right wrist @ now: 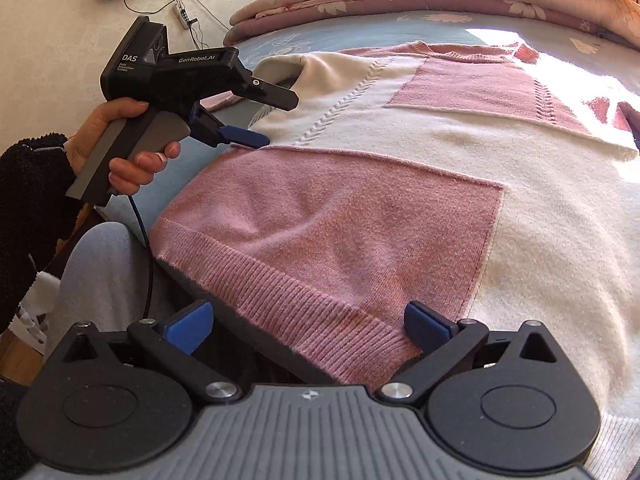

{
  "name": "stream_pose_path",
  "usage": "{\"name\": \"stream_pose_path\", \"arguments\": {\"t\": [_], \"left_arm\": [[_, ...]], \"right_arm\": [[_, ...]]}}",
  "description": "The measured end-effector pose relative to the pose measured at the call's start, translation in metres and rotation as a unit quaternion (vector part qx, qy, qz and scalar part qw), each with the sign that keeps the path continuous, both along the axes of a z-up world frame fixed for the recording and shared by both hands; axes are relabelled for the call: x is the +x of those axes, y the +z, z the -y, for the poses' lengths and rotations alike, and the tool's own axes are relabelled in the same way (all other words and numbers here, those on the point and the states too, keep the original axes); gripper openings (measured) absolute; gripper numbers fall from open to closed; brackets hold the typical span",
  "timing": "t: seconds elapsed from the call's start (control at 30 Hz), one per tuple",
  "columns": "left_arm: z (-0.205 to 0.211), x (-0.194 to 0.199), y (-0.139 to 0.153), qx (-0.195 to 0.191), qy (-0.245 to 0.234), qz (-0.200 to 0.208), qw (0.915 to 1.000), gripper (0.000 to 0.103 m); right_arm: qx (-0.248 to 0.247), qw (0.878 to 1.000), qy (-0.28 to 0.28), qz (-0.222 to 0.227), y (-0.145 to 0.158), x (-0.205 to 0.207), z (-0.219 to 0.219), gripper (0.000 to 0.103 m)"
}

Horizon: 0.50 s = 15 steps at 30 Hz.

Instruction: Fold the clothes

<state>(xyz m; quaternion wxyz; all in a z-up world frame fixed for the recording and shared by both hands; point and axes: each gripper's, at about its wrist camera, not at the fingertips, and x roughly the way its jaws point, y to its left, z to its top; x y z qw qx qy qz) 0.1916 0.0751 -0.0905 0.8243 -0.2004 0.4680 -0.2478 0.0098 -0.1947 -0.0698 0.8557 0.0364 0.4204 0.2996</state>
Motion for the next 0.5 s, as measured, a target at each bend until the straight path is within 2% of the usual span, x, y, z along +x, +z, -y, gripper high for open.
{"name": "stream_pose_path", "arguments": {"t": [0.07, 0.17, 0.23, 0.3, 0.37, 0.47, 0.5], "left_arm": [[0.006, -0.004, 0.005, 0.019, 0.001, -0.001, 0.9998, 0.102], [0.026, -0.024, 0.021, 0.040, -0.033, 0.015, 0.9986, 0.102], [0.035, -0.041, 0.028, 0.014, -0.057, 0.019, 0.9981, 0.102], [0.045, -0.055, 0.026, -0.022, -0.081, 0.001, 0.9965, 0.102], [0.055, -0.063, 0.019, -0.036, -0.099, -0.018, 0.9943, 0.102], [0.060, -0.066, 0.006, -0.002, -0.096, -0.033, 0.9948, 0.102], [0.055, -0.065, 0.003, -0.002, -0.089, -0.034, 0.9955, 0.102]], "right_arm": [[0.006, 1.000, -0.008, -0.002, 0.001, -0.003, 0.005, 0.103], [0.006, 1.000, -0.016, -0.002, 0.000, -0.002, 0.006, 0.103], [0.007, 1.000, -0.015, 0.002, -0.001, -0.003, 0.007, 0.103], [0.008, 1.000, -0.015, 0.005, -0.001, -0.003, 0.007, 0.103], [0.009, 1.000, -0.014, 0.009, -0.002, -0.004, 0.008, 0.103], [0.011, 1.000, -0.014, 0.015, -0.003, -0.005, 0.008, 0.103], [0.012, 1.000, -0.013, 0.016, -0.004, -0.006, 0.009, 0.103]]}}
